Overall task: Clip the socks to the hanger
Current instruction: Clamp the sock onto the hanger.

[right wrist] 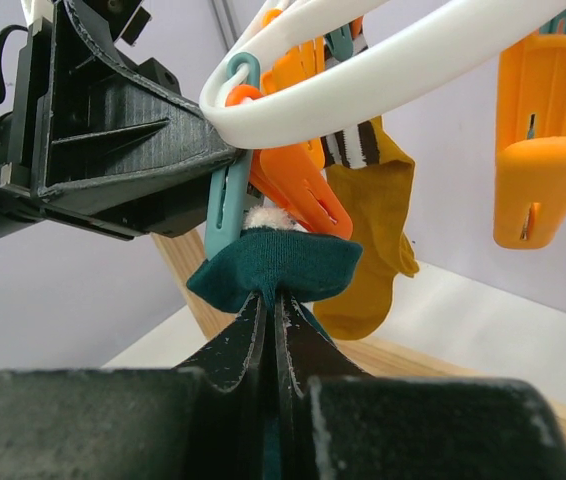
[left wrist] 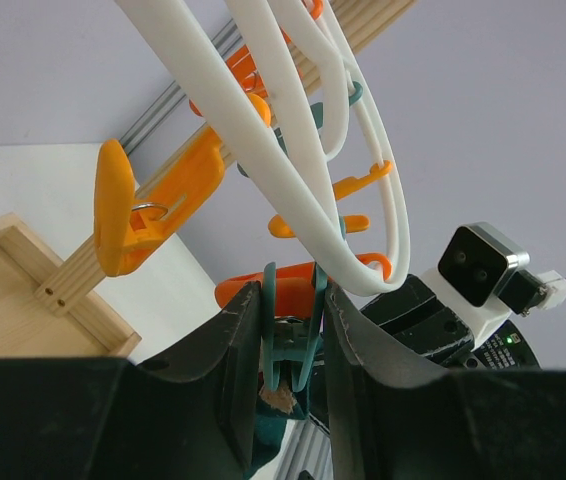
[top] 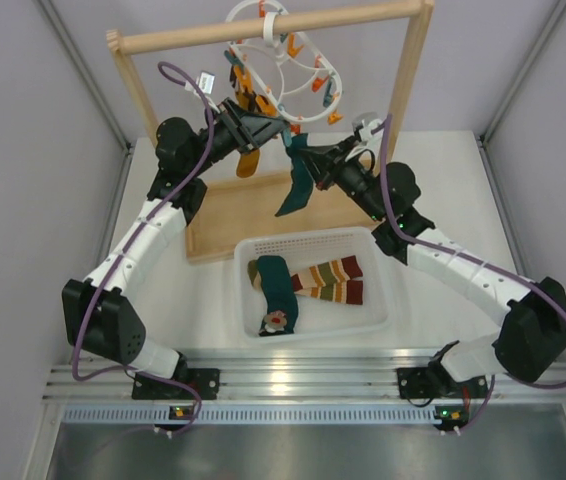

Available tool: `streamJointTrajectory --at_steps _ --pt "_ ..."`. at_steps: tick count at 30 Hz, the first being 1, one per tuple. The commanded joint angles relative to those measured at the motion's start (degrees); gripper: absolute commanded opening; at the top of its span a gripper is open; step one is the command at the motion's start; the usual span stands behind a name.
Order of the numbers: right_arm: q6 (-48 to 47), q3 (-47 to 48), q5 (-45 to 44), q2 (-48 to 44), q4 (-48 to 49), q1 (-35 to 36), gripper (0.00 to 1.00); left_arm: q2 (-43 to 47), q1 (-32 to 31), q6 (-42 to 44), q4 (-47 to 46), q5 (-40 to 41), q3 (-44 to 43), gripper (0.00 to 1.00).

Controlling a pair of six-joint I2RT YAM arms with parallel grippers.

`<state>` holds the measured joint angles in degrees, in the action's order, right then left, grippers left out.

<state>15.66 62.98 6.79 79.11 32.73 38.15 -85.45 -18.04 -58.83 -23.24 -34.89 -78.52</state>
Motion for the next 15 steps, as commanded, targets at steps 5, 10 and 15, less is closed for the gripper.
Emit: streamJointTrajectory --at_steps 5,10,15 --pt "2.1 4.4 0.4 0.5 4.7 0.6 0.00 -0.6 0.5 0.0 -1.5 3.5 0.0 0.00" --pt "4.1 4.5 1.4 0.0 4.4 0.6 0.00 -0.3 0.5 1.0 -0.9 4.3 -0.1 0.00" --pt "5.8 5.7 0.8 0.9 4.0 0.6 0.00 -0.4 0.5 0.7 -0.6 3.8 -0.2 0.00"
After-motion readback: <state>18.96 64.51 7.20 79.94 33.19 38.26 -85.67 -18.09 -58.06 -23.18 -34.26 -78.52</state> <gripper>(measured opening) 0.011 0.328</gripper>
